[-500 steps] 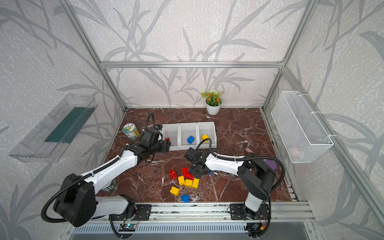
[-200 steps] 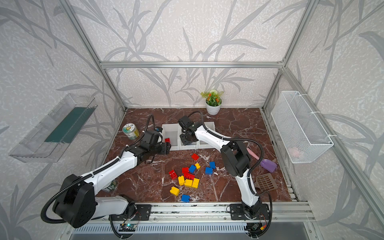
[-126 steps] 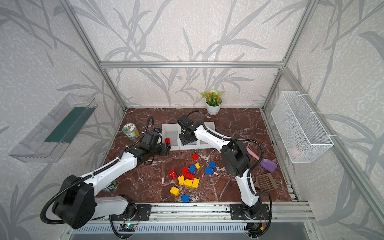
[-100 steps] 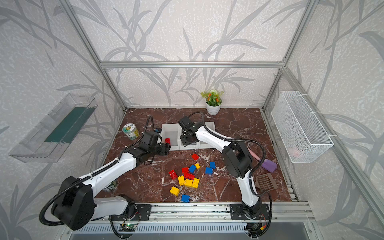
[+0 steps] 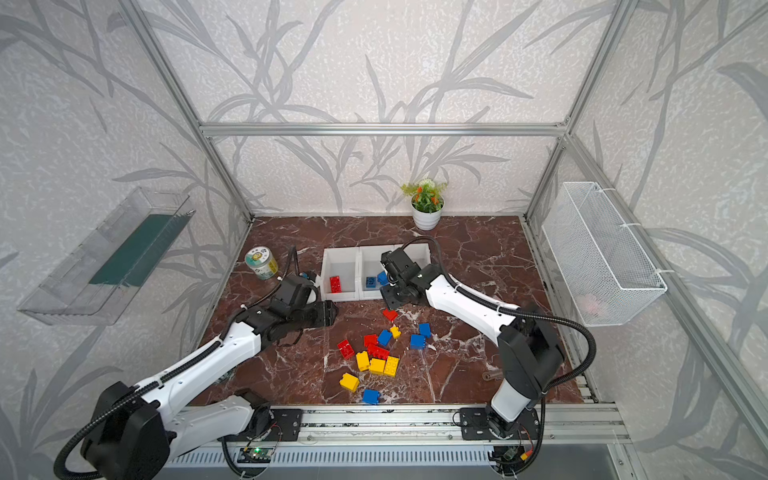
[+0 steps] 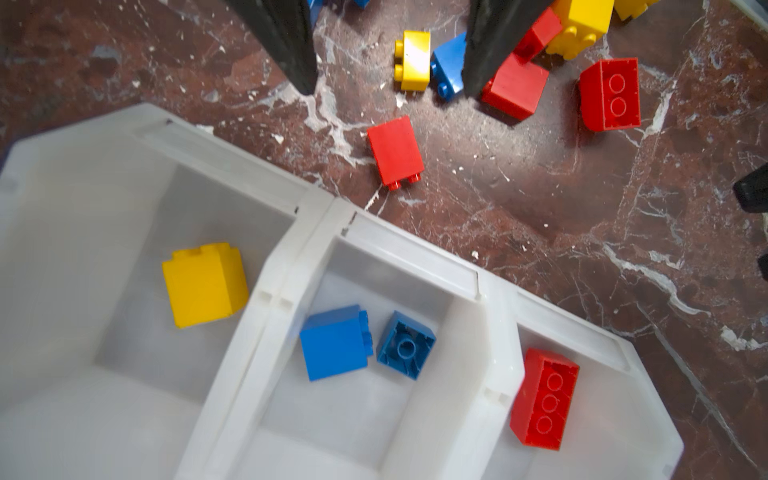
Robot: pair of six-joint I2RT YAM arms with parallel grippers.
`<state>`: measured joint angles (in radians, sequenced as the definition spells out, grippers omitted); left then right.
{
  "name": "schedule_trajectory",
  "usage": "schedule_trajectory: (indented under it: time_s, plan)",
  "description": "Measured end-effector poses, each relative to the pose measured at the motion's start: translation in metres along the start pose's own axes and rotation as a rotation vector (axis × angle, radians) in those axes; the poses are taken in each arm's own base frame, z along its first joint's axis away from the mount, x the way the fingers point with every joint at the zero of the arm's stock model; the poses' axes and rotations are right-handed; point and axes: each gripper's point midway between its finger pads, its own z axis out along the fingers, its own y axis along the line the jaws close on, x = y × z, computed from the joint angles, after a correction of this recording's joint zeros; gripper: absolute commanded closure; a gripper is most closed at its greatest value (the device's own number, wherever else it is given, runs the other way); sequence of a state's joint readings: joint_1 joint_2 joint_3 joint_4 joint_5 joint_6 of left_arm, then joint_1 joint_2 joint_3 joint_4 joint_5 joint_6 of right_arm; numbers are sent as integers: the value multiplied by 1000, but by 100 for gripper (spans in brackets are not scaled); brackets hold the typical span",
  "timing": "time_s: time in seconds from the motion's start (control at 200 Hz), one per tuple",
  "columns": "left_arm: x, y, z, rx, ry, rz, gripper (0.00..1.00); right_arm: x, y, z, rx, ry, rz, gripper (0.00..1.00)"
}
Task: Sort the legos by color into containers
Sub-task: 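Lower the left gripper onto the pile and grasp a red brick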
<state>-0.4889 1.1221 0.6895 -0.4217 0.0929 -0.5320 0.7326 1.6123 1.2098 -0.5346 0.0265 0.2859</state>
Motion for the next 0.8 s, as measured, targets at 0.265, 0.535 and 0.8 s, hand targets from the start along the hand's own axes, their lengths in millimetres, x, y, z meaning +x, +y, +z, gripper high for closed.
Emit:
schedule_trajectory:
  time_s: [0.265, 0.535, 0.8]
  plan:
    - [50, -15, 2, 46, 180, -60, 30, 39, -19, -15, 36, -23, 51, 41]
    - [94, -29, 16, 47, 360, -72, 31, 68, -30, -16, 49, -26, 89, 41]
    - [112, -22, 23, 14, 410, -87, 31, 93, -42, -23, 67, -47, 123, 41]
